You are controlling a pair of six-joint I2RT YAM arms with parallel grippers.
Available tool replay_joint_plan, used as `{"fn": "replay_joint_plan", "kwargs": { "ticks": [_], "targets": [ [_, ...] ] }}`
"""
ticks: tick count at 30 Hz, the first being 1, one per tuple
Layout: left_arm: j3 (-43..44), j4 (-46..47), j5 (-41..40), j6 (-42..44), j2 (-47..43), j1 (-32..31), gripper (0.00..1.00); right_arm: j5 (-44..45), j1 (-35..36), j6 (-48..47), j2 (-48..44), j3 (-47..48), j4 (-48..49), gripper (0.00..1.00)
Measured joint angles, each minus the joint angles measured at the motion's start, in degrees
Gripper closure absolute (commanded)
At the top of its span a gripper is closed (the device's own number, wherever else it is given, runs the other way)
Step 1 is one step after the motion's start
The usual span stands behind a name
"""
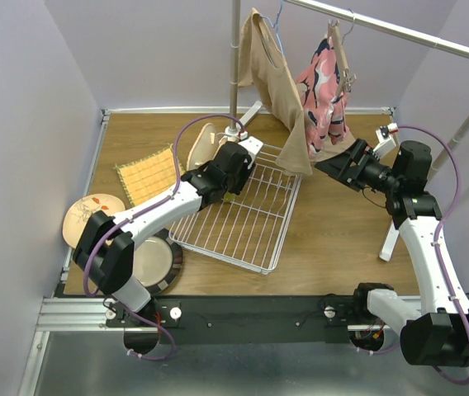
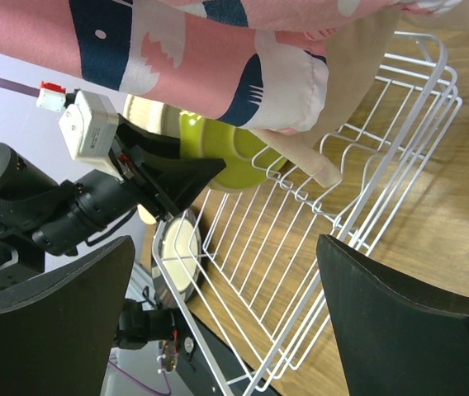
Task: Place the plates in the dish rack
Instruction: Insert the plate into the dish rack
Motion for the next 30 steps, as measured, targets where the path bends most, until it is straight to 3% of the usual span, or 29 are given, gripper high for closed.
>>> {"fn": "replay_joint_plan", "kwargs": {
  "ticks": [18,30],
  "targets": [
    [6.40,-2.25,0.52,0.24,-3.19,0.02,0.46,-0.46,0.00,-0.74,-0.48,-0.35,0.00,0.00],
    [9.77,-2.56,4.90,-1.57,-10.23,-0.13,0.46,-8.46,0.00,-8.20,-0.48,-0.35,0.00,0.00]
  ]
}}
